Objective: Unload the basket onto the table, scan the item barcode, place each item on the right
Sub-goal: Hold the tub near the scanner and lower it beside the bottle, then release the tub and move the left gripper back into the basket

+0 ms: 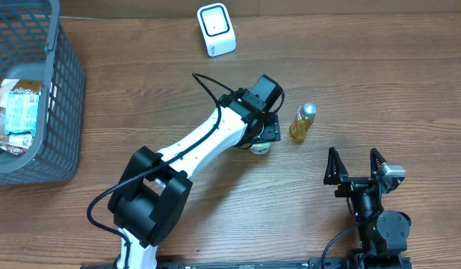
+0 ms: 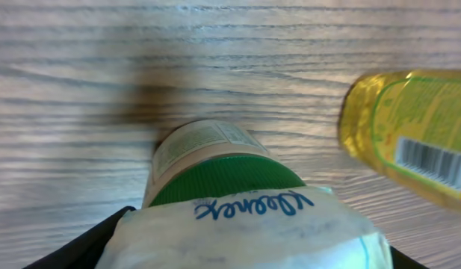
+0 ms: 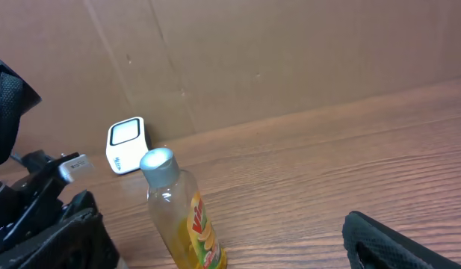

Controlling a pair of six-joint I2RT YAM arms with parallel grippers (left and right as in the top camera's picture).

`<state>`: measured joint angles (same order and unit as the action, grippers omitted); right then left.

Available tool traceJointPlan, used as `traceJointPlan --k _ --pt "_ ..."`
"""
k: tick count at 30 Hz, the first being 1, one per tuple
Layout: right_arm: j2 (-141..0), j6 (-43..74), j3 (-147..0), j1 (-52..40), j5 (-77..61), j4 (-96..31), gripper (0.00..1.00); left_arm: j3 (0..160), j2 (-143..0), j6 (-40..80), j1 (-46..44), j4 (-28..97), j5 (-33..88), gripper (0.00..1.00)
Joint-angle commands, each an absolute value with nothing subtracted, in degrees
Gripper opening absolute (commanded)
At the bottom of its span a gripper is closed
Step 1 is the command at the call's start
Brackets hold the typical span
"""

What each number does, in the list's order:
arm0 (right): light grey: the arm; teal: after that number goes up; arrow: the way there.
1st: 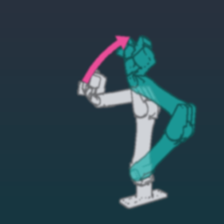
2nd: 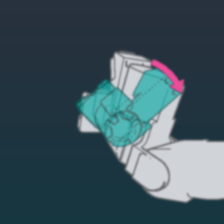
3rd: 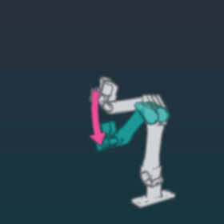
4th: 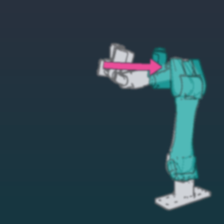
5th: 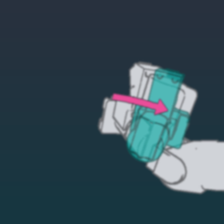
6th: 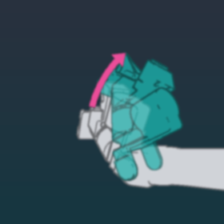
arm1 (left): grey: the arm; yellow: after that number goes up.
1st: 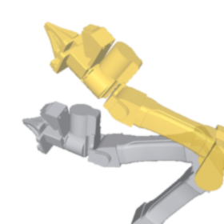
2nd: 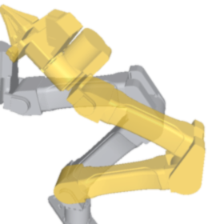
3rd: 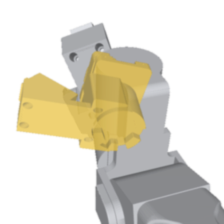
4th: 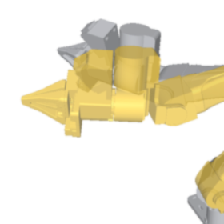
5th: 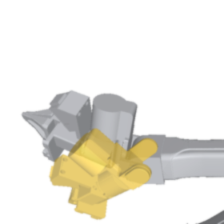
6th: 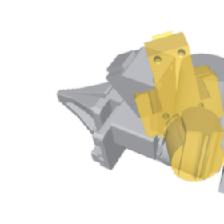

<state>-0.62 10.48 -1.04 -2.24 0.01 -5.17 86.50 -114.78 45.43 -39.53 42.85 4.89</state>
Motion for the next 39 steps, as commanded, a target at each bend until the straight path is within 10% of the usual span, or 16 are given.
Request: traceJointPlan --k 1,3,24,39 --pt "-0.16 10.22 -0.47 -2.02 -0.14 -4.82 1.0 86.35 -113.99 55.57 -40.97 41.52 4.12 0.88" --pt "-0.16 10.22 -0.47 -2.02 -0.14 -4.82 1.0 86.35 -113.99 55.48 -41.01 40.49 3.38 1.0" --pt "-0.16 10.22 -0.47 -2.02 -0.14 -4.82 1.0 105.47 -113.8 40.49 -33.67 48.84 -2.52 0.99" --pt "-0.16 10.22 -0.47 -2.02 -0.14 -4.82 1.0 153.08 -113.38 16.58 -8.49 73.28 -13.76 1.0"
